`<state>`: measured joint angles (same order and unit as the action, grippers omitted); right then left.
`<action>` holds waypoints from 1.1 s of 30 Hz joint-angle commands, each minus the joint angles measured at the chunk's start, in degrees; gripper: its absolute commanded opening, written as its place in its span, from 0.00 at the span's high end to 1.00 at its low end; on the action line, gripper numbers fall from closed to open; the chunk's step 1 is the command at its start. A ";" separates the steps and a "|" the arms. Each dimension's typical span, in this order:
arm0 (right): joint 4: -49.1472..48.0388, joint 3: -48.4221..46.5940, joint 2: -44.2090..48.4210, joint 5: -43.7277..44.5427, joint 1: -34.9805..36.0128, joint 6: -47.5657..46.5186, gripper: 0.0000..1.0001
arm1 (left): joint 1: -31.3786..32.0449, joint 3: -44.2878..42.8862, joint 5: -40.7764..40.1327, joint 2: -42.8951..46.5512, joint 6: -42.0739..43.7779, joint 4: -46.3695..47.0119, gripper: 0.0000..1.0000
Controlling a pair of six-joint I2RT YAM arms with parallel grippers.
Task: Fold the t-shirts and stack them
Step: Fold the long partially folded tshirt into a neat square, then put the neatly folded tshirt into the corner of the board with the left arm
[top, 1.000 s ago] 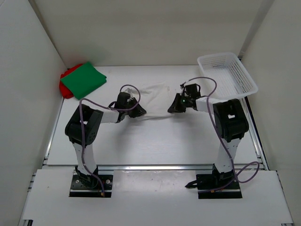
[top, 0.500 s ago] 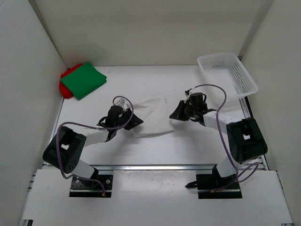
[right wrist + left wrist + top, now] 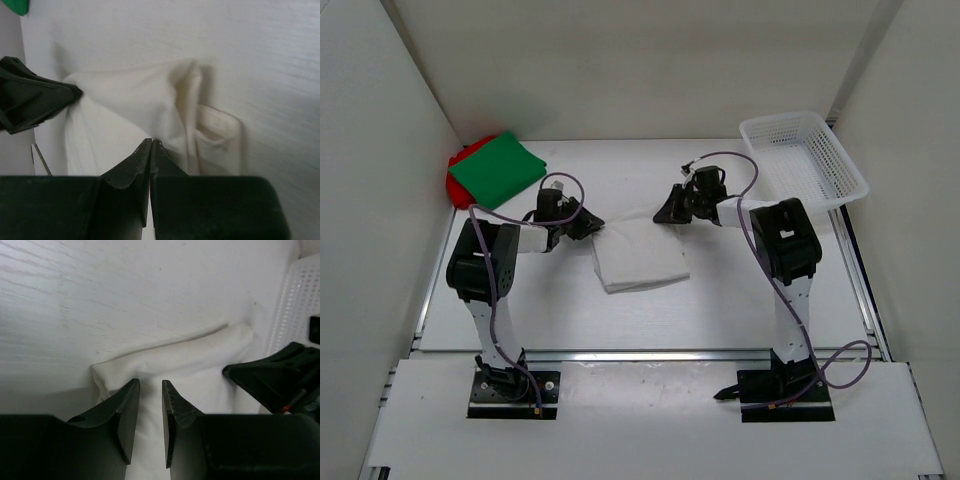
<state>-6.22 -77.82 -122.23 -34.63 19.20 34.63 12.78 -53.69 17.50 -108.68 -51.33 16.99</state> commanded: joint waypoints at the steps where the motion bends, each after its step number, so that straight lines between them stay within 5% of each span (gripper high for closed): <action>1: -2.11 -1.64 -2.04 -3.15 -1.97 1.57 1.00 | -3.27 0.76 2.62 0.05 0.01 1.09 0.63; 9: -1.95 -2.17 -0.39 -5.88 -2.76 1.67 1.00 | -5.92 11.58 5.10 9.08 -5.28 11.75 0.33; 11: -2.22 -1.29 2.85 -5.53 -1.98 1.49 0.91 | -5.92 13.77 2.65 15.57 -2.57 8.08 0.31; 14: -1.08 -0.23 9.10 -4.49 -1.19 -0.08 0.62 | -3.65 18.35 -4.46 23.13 3.16 0.96 0.30; 19: 0.60 9.41 21.83 0.96 0.05 -1.94 0.41 | 1.89 26.17 -13.44 31.94 8.61 -5.38 0.22; 27: -10.30 31.05 39.70 4.57 3.64 3.78 0.26 | 5.95 28.02 -12.23 25.91 9.85 -6.64 0.19; 31: -10.65 35.88 43.91 5.89 5.41 4.12 0.24 | 10.50 25.14 -10.30 17.48 7.22 -1.54 0.23; 33: -12.41 39.22 46.37 5.89 5.58 5.44 0.25 | 11.75 23.03 -6.53 12.92 4.06 3.20 0.33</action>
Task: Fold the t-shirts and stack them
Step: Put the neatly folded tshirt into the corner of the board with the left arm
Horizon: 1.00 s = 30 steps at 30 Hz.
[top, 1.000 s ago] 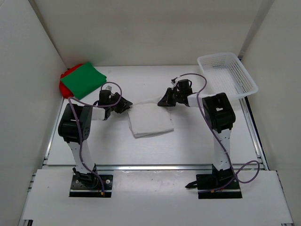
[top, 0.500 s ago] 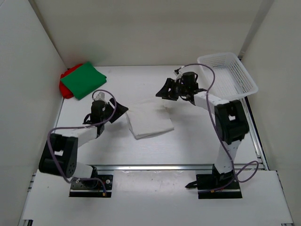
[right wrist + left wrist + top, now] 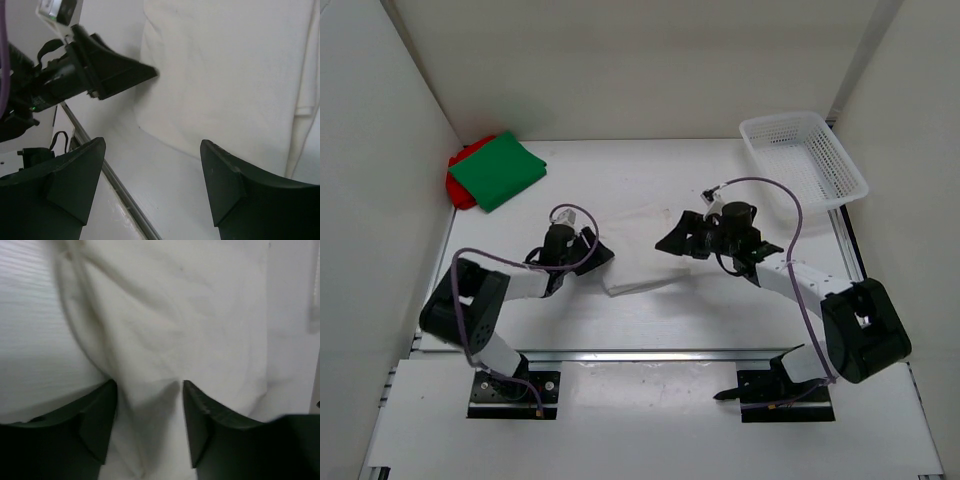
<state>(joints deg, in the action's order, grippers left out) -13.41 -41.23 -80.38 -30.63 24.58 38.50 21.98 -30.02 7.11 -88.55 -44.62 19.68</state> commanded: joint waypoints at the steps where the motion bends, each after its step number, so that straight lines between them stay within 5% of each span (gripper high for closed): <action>1: -5.31 3.00 5.14 2.33 0.47 1.40 0.25 | 3.07 -1.35 5.00 -10.47 -3.53 4.01 0.41; 4: -4.87 6.67 9.09 4.17 0.47 0.61 0.25 | 3.16 -7.14 6.59 -16.19 -6.18 6.15 0.82; 7: -5.58 11.26 13.05 4.17 -0.40 1.75 0.25 | 2.55 -16.36 7.30 -18.75 -7.06 3.19 1.00; 12: -6.36 18.02 16.92 4.27 -2.16 2.36 0.27 | -0.09 -44.87 7.56 -22.88 -0.22 -13.40 1.00; 19: -6.10 18.65 15.08 1.02 -4.28 1.40 0.27 | -13.00 -78.76 11.52 -31.85 4.62 -32.06 1.00; 25: -6.45 17.24 11.13 -1.18 -3.48 0.26 0.28 | -31.79 -69.16 13.11 -26.76 4.89 -28.67 1.00; 26: -6.54 16.80 10.25 -1.97 -3.22 0.08 0.28 | -33.91 -67.21 12.84 -25.54 4.89 -27.60 0.87; 28: -5.76 15.93 9.28 -2.76 -1.82 -0.62 0.28 | -39.44 -56.52 13.18 -23.34 3.24 -20.77 0.41; 29: -5.49 16.18 9.19 -2.85 -1.21 -1.32 0.28 | -41.12 -52.72 13.88 -22.20 3.14 -18.56 0.02; 30: -4.62 15.49 9.10 -2.85 -0.59 -1.50 0.28 | -42.44 -51.47 13.63 -21.67 3.83 -18.28 0.01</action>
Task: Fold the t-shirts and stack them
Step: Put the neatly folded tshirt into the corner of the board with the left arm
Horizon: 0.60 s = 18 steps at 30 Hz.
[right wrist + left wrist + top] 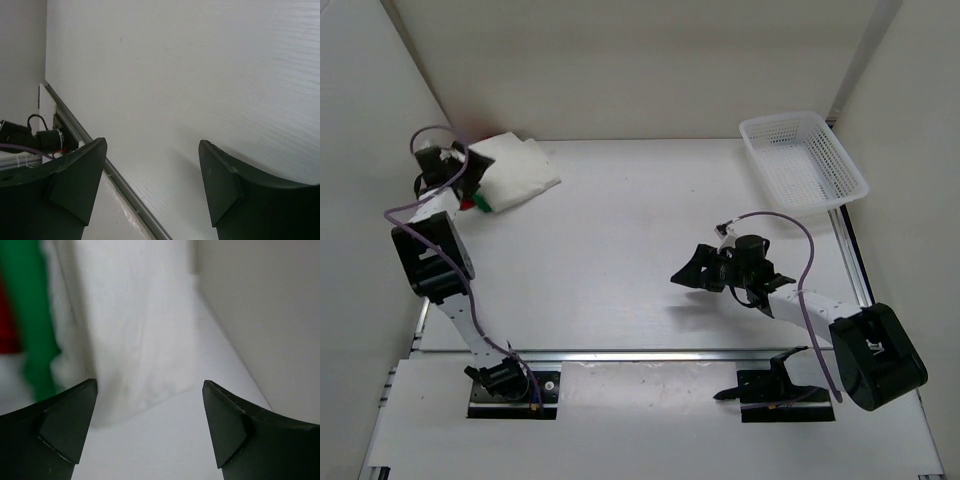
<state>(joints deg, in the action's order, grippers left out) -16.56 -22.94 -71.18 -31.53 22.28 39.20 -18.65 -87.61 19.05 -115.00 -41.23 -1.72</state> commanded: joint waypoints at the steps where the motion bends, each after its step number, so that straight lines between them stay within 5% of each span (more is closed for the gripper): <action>1: -0.94 -3.07 0.07 -1.96 2.58 -2.89 0.27 | -3.22 7.88 0.21 5.48 2.45 1.82 0.01; 9: -0.94 0.53 3.50 1.02 6.37 -2.72 0.23 | -9.65 24.85 -1.47 18.22 0.27 5.23 0.02; 12: 1.17 1.05 5.17 5.14 8.82 -3.43 0.01 | -5.71 30.11 -1.20 22.87 1.68 5.49 0.01; 18: 4.08 2.81 7.27 8.24 11.55 -5.27 0.00 | 12.04 38.29 -4.37 32.28 6.33 3.48 0.01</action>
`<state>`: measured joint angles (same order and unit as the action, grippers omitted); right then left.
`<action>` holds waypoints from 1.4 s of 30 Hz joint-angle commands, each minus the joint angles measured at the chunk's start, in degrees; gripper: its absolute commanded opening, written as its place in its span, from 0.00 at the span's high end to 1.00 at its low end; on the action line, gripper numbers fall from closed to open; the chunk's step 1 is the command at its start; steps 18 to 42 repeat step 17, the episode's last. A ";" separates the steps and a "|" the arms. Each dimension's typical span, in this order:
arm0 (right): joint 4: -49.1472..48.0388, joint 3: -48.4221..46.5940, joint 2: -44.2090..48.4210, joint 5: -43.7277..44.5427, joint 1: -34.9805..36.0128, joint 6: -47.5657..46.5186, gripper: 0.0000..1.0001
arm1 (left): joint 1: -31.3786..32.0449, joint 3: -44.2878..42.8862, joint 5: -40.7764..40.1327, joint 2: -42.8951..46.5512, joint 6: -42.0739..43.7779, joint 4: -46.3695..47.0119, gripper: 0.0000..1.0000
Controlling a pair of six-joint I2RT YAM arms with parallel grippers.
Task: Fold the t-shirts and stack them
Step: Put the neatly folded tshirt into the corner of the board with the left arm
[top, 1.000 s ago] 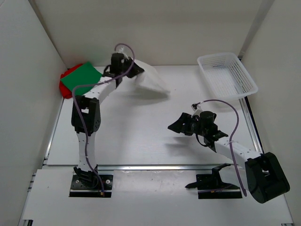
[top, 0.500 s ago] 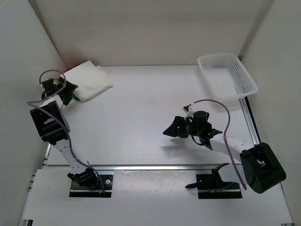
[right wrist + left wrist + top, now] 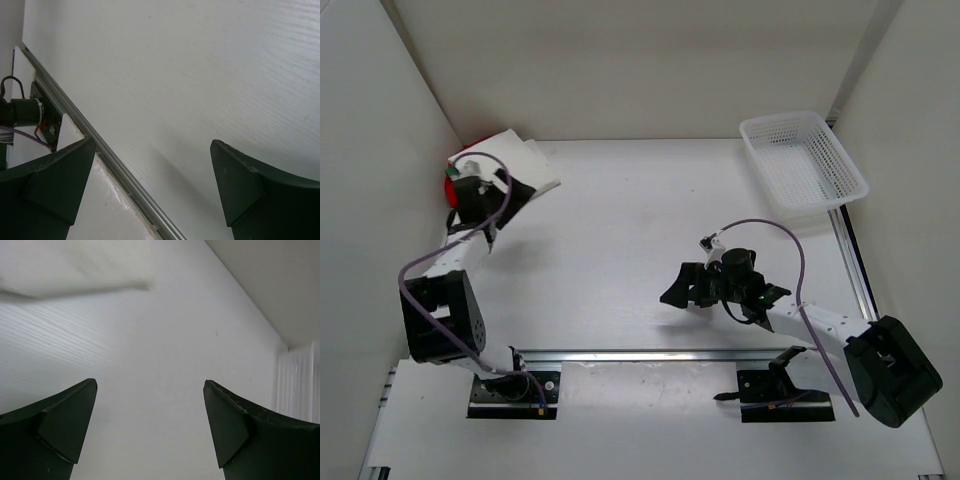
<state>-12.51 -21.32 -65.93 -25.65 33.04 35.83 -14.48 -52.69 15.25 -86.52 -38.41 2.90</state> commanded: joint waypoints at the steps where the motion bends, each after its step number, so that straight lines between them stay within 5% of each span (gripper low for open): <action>1: 0.03 1.89 2.03 2.53 1.24 -1.82 0.01 | 12.67 4.51 -2.22 5.29 4.04 -2.53 0.01; 9: -1.90 6.72 7.65 4.47 3.08 -1.29 0.01 | 36.60 17.58 -4.17 15.56 2.30 -1.34 0.01; 15: -3.13 9.10 10.12 5.96 3.18 -1.20 0.01 | 44.26 30.10 -6.97 26.13 -0.09 1.51 0.02; 42: -3.40 8.76 9.77 6.05 3.26 -1.56 0.01 | 43.49 30.62 -7.25 26.58 0.35 -0.08 0.01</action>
